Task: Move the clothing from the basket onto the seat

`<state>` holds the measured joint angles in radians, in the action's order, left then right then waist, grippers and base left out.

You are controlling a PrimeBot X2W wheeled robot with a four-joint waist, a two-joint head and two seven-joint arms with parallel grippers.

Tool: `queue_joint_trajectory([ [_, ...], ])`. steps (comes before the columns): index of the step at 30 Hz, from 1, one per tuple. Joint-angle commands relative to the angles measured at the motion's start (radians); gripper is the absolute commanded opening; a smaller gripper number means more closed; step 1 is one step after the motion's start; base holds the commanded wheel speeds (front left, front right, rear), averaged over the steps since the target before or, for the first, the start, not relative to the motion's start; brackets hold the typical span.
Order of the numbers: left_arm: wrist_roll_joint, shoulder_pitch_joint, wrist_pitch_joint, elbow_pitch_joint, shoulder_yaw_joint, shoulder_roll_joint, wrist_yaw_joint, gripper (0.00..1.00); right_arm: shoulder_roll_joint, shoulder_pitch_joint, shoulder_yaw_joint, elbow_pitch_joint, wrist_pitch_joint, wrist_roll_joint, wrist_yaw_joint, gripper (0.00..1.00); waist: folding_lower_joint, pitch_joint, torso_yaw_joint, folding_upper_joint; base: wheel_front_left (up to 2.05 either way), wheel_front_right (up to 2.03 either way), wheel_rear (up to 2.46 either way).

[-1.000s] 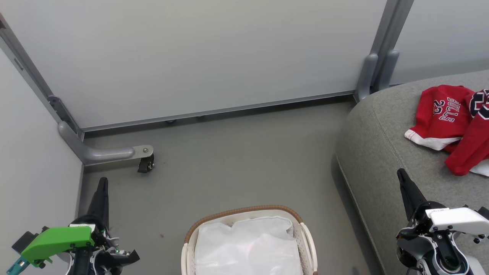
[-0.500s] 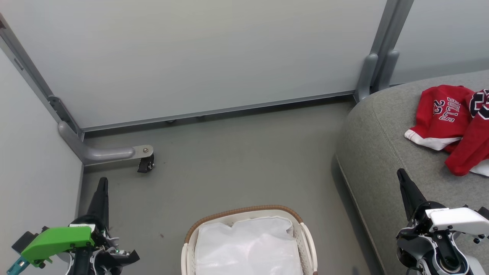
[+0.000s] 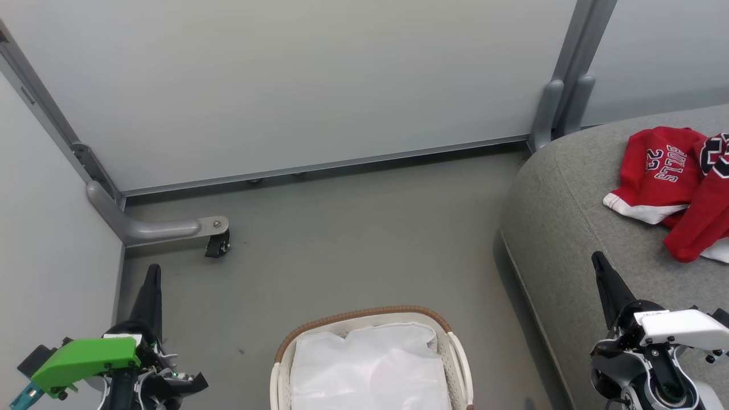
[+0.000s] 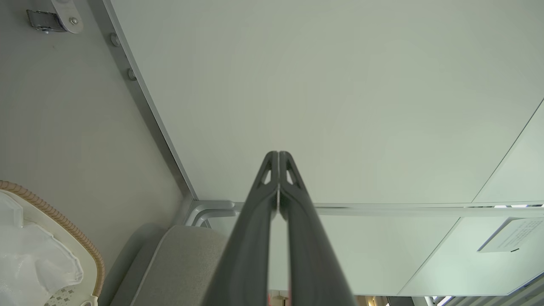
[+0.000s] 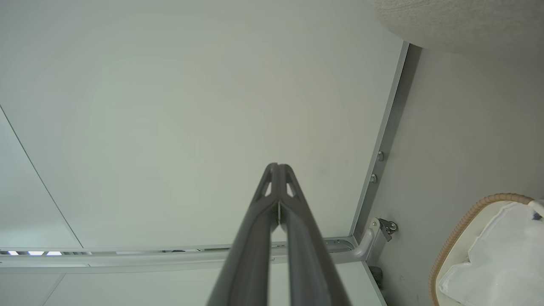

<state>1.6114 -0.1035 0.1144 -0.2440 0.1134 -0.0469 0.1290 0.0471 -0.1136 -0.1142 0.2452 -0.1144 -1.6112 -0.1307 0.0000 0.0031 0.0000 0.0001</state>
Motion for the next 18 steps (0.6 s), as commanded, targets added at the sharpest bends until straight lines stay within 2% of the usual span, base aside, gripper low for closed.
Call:
queue_joint_trajectory([
  [1,0.003,-0.01,0.003,0.0,0.002,-0.006,0.003,0.0,0.006,0.01,-0.002,-0.003,-0.003,-0.004,0.0,0.0,0.0,0.0,0.0,-0.0001,0.0,0.0,0.0],
  [18,0.003,-0.01,0.003,0.0,0.002,-0.006,0.003,0.0,0.006,0.01,-0.002,-0.003,-0.003,-0.004,0.0,0.0,0.0,0.0,0.0,-0.0001,0.0,0.0,0.0],
])
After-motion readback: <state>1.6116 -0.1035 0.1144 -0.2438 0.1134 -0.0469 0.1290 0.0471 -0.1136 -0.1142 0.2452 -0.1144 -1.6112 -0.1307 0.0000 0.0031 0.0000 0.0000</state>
